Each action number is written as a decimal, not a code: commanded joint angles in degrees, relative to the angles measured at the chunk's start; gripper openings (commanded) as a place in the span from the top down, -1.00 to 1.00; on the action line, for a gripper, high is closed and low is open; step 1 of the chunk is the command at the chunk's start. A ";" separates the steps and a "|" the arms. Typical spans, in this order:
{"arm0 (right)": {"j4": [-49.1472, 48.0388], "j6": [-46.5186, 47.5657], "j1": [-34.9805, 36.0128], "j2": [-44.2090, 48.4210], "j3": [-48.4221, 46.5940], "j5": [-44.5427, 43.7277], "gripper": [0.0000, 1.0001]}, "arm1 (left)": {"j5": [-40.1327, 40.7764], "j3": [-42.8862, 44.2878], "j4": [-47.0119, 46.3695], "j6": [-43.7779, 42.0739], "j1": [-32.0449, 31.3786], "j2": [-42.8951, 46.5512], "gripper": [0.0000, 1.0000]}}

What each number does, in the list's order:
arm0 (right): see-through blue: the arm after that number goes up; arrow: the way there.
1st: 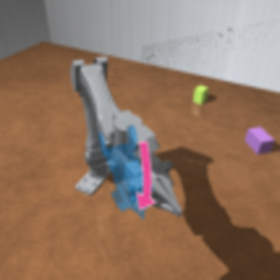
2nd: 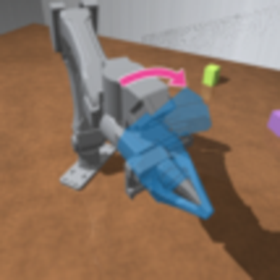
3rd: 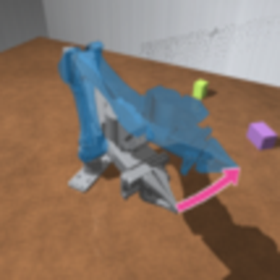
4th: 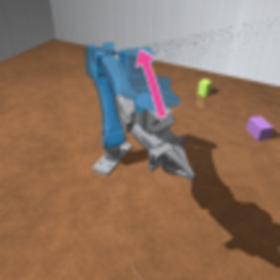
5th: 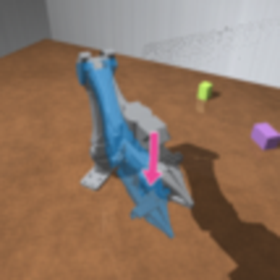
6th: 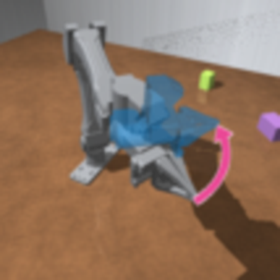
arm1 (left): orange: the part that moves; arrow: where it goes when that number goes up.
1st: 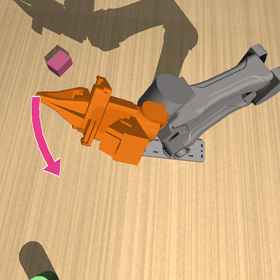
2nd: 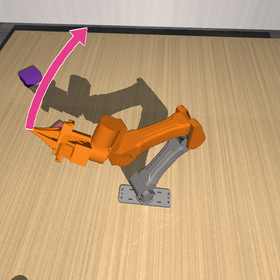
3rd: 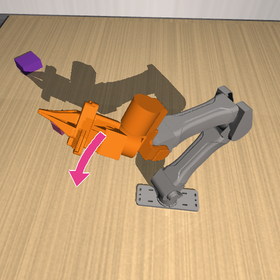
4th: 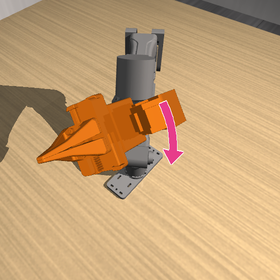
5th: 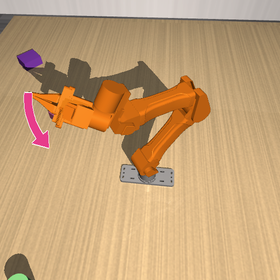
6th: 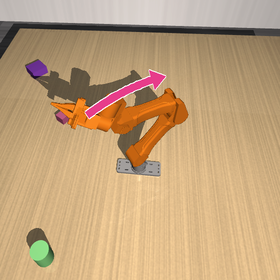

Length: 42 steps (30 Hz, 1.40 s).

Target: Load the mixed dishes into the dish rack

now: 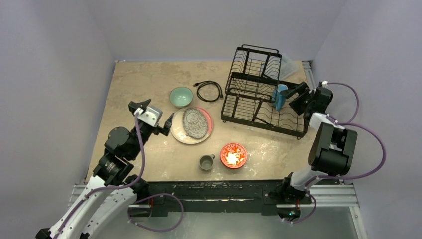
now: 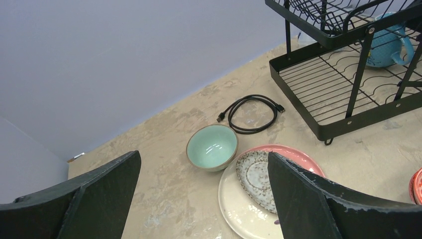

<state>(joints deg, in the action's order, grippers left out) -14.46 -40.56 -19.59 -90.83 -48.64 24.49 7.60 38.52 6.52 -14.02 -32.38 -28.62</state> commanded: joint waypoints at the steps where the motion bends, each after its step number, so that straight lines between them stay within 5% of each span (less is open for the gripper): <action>1: -2.28 -3.51 0.17 -0.77 -3.10 4.44 -0.66 | -1.32 1.17 -1.29 0.92 0.12 -0.89 -0.96; 26: -10.52 -5.02 5.18 -10.55 -4.27 11.73 -0.50 | -1.86 1.73 -0.58 1.45 0.11 -1.91 -0.96; 42: -8.07 -5.67 4.19 -11.81 -10.01 11.08 -0.66 | -2.65 2.00 -0.24 1.80 0.08 -2.67 -0.96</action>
<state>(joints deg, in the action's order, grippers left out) -22.92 -45.89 -14.98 -101.10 -53.93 35.07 6.07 38.57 7.42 -13.87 -32.38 -31.14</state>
